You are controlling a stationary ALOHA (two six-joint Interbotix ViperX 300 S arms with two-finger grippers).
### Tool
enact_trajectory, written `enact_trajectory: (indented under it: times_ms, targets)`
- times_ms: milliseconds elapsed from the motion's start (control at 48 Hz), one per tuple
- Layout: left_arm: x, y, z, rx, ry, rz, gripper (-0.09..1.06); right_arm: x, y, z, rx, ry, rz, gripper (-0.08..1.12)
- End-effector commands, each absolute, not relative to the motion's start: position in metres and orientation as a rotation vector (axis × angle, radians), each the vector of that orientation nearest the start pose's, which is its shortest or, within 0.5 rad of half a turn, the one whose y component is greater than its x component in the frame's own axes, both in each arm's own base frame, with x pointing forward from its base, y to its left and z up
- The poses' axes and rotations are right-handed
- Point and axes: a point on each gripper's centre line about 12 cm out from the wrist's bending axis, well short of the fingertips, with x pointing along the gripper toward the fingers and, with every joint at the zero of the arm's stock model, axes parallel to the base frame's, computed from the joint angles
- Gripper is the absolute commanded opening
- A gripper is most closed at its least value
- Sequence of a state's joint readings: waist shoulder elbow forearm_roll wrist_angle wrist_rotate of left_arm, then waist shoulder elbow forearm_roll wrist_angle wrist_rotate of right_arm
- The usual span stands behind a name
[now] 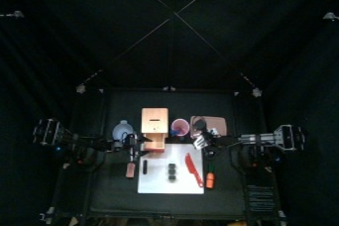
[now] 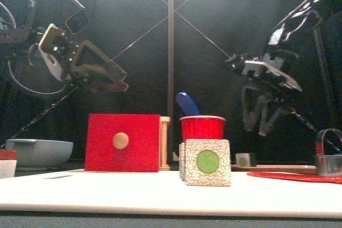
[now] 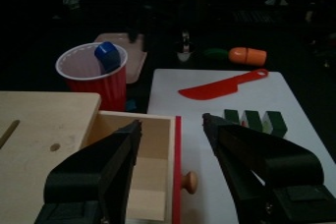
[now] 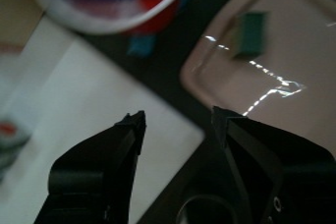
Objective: Place sushi on board then cut the sushi with the knife then place the pieces on the plate
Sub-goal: Place the 4 sushi pieces on the plate
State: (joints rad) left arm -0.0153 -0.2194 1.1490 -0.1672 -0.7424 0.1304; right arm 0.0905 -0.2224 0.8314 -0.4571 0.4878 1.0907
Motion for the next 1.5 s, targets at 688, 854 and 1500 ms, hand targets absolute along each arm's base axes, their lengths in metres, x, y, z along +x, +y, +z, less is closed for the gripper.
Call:
enact_trajectory:
  times_ms: [688,854,1500]
  targets:
    - [0.291,0.012,0.173,0.008,0.18,0.117,0.89,0.42,0.043,0.16,0.202,1.044,-0.163,0.89]
    - [0.291,0.012,0.172,0.005,0.185,0.117,0.89,0.421,0.037,0.155,0.208,1.053,-0.179,0.89]
    - [0.285,0.012,0.169,-0.013,0.203,0.13,0.89,0.425,0.034,0.149,0.237,1.067,-0.192,0.64]
